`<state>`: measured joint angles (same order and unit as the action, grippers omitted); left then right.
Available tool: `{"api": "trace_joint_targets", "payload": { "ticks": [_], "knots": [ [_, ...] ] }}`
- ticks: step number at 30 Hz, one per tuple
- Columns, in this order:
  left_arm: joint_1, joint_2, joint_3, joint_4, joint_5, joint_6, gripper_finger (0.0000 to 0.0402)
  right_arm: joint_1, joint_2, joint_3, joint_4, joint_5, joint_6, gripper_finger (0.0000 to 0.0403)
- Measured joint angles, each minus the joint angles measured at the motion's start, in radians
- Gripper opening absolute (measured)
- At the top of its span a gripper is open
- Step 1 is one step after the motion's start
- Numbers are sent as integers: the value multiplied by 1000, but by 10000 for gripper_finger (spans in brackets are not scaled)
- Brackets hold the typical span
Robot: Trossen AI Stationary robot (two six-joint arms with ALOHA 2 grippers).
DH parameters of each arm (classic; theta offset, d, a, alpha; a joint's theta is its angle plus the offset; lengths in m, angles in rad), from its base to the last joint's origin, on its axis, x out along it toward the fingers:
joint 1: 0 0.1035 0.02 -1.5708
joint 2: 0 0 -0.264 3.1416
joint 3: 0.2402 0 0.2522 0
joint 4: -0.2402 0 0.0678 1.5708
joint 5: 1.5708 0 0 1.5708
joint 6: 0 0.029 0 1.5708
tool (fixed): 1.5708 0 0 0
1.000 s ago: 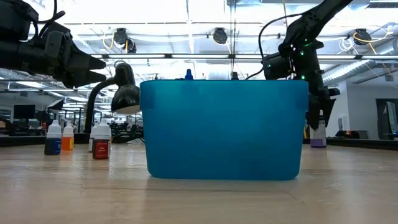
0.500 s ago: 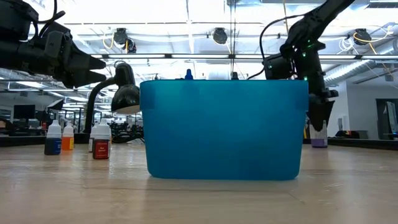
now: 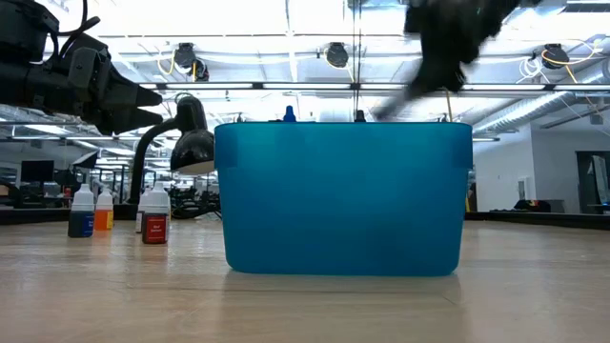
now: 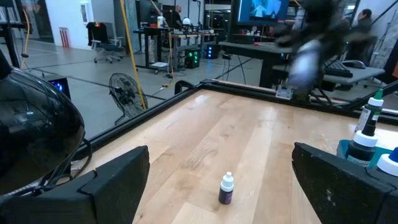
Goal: Pick & Place food coloring
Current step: Put the purple big food coloring bottle into the blue bin
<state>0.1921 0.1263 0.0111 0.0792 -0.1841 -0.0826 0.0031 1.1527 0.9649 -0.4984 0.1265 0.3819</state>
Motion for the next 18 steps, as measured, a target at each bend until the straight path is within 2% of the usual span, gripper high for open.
{"api": "trace_joint_targets", "payload": {
  "ticks": [4, 6, 9, 11, 15, 18],
  "knots": [
    [0, 0, 0, 0, 0, 0, 390, 224, -20, 19, 336, 4, -75, 121],
    [0, 0, 0, 0, 0, 0, 390, 316, 22, 82, 352, 63, -119, 121],
    [0, 0, 0, 0, 0, 0, 390, 406, 139, 244, 176, 207, -158, 121],
    [0, 0, 0, 0, 0, 0, 390, 433, 247, 385, 38, 266, -159, 120],
    [0, 0, 0, 0, 0, 0, 390, 441, 489, 700, -221, 244, -159, 120],
    [0, 0, 0, 0, 0, 0, 390, 427, 666, 924, -436, 153, -163, 120]
  ]
}}
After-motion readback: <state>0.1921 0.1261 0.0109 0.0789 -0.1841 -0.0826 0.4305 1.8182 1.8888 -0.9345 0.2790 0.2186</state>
